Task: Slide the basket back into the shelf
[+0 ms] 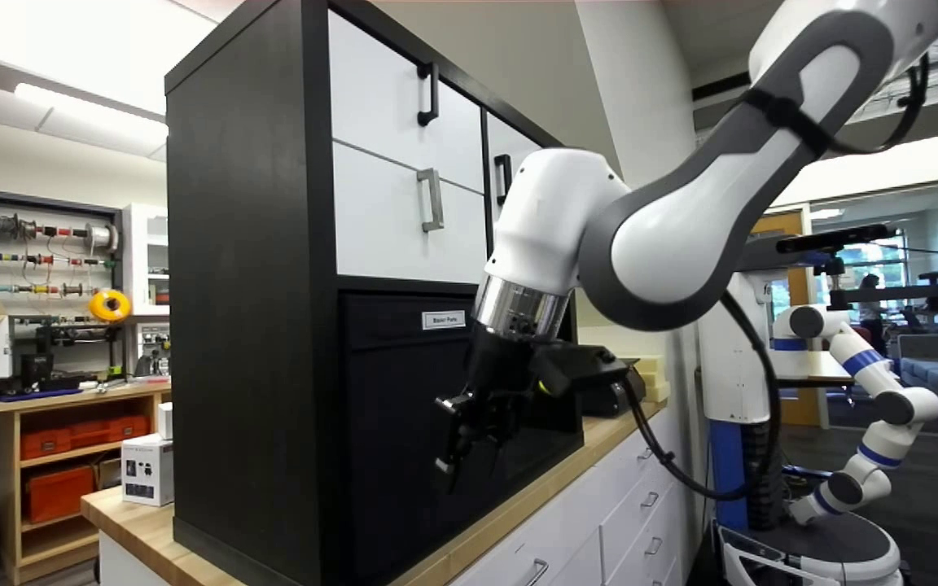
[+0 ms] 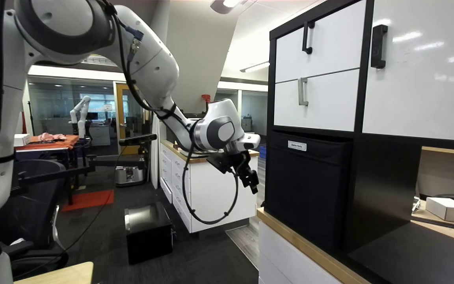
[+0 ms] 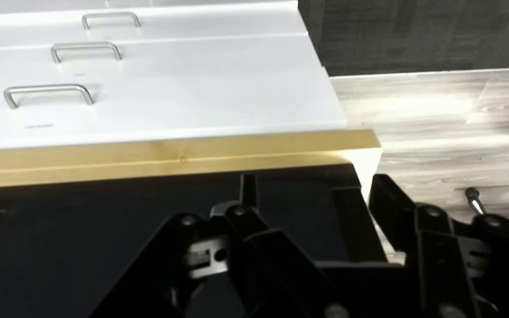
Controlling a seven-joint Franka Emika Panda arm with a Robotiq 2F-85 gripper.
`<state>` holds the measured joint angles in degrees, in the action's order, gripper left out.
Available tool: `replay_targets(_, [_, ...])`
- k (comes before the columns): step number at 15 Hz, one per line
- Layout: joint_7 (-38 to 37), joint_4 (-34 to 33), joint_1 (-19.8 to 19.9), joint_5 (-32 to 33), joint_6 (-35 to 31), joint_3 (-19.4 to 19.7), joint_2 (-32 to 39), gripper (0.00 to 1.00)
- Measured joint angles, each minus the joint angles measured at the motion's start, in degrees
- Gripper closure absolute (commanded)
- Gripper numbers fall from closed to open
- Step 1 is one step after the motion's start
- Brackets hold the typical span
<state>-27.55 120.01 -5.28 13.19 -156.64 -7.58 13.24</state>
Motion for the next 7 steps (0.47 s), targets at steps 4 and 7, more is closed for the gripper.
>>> replay_targets(4, [0.50,6.11,-2.86,-5.68,10.77,-0.34,-9.61,0.00])
replay_targets(7, [0.45,9.89,-3.55,-7.34,17.24,-1.24,-15.86,0.00])
